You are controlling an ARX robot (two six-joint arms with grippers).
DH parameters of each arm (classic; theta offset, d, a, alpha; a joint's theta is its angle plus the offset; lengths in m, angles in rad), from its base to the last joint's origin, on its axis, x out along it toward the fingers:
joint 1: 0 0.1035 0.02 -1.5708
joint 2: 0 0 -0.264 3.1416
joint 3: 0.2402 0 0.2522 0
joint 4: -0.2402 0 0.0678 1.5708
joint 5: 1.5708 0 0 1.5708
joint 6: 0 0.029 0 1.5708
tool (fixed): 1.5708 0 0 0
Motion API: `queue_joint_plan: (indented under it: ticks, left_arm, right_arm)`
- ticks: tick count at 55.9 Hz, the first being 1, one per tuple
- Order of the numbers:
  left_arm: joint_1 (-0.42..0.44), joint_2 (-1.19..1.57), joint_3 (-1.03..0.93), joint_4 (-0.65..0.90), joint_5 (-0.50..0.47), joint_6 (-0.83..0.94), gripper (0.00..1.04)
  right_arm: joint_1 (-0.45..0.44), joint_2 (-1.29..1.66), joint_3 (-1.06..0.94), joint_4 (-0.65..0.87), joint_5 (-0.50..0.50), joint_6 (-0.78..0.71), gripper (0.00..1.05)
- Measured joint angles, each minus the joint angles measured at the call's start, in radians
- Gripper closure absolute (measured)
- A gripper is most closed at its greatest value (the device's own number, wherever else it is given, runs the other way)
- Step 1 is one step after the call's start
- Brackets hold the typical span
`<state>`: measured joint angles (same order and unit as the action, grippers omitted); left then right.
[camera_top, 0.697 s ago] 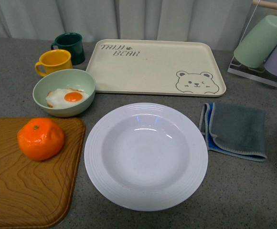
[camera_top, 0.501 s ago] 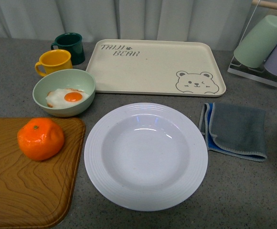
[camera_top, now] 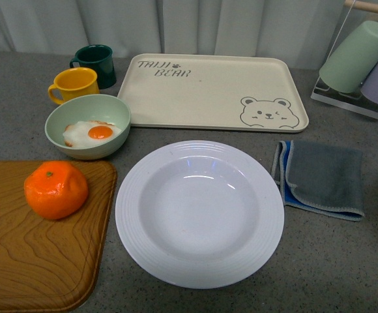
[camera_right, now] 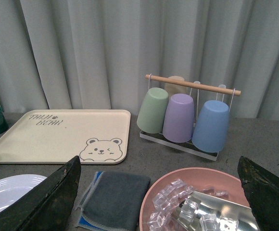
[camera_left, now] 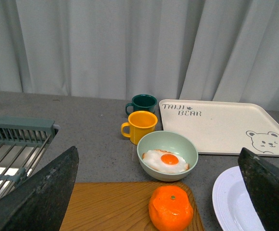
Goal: Place orange and plate with both arms
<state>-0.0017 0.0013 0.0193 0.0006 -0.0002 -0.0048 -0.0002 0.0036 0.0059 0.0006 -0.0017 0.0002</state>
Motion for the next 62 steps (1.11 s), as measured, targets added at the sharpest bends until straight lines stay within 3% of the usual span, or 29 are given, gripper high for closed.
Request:
queue_joint_plan:
  ticks: [56, 62]
  left_arm:
    - [0.000, 0.002, 0.001, -0.002, -0.003, -0.001, 0.07]
    - [-0.035, 0.172, 0.087, -0.227, -0.063, -0.027, 0.07]
  right_arm:
    - [0.000, 0.000, 0.000, 0.000, 0.000, 0.000, 0.09]
    - [0.000, 0.000, 0.000, 0.000, 0.000, 0.000, 0.09]
